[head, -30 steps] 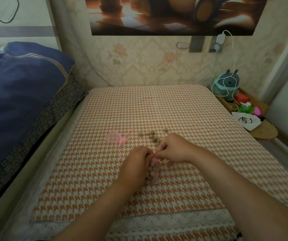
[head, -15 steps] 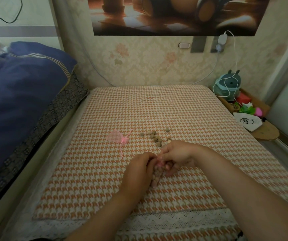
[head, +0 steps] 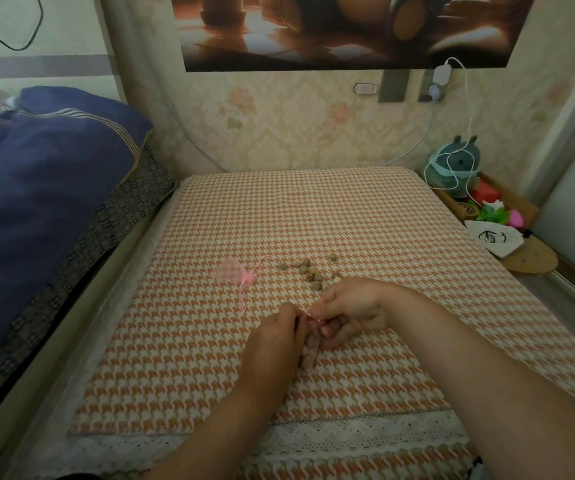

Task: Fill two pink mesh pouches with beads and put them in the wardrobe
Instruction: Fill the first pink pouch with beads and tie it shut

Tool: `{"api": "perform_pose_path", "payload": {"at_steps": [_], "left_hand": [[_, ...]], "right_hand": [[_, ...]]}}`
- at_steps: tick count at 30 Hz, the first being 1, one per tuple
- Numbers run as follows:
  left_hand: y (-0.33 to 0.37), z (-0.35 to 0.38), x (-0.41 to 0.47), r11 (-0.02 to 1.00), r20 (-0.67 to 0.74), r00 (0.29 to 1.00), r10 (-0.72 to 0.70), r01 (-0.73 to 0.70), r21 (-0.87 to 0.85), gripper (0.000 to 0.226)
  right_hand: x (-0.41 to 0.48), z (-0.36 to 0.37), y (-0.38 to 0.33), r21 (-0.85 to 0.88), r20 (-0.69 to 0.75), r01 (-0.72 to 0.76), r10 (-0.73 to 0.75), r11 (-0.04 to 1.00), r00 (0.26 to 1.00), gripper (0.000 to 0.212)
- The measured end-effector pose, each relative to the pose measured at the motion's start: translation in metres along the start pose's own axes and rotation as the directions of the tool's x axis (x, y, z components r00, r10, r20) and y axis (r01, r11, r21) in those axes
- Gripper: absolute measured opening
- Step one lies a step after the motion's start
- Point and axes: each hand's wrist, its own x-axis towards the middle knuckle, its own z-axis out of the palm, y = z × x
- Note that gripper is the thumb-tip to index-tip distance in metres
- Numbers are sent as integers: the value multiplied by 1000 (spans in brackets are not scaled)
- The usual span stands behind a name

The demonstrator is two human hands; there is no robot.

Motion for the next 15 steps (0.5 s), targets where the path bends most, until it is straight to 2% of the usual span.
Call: {"api": "perform_pose_path", "payload": {"at_steps": [5,10,13,15], "left_hand": [[6,-3,-3,986,24,989,-149,150,-73,20],[13,-7,-5,979,53,981,-187,190,-68,23],[19,-5,-1,947,34,963,-268,270,-171,27],[19,-1,3,942,3,962,-274,269,-200,27]], "right_hand": [[-6,-4,1,-159,-106,-19,2,987,994,7],[-15,7,-2,-226,-152,-68,33,972,988,11],[-15,13,-5,-253,-239,-87,25,963,971,19],[-15,14,-8,-273,-311,-82,-7,958,950,22]]}}
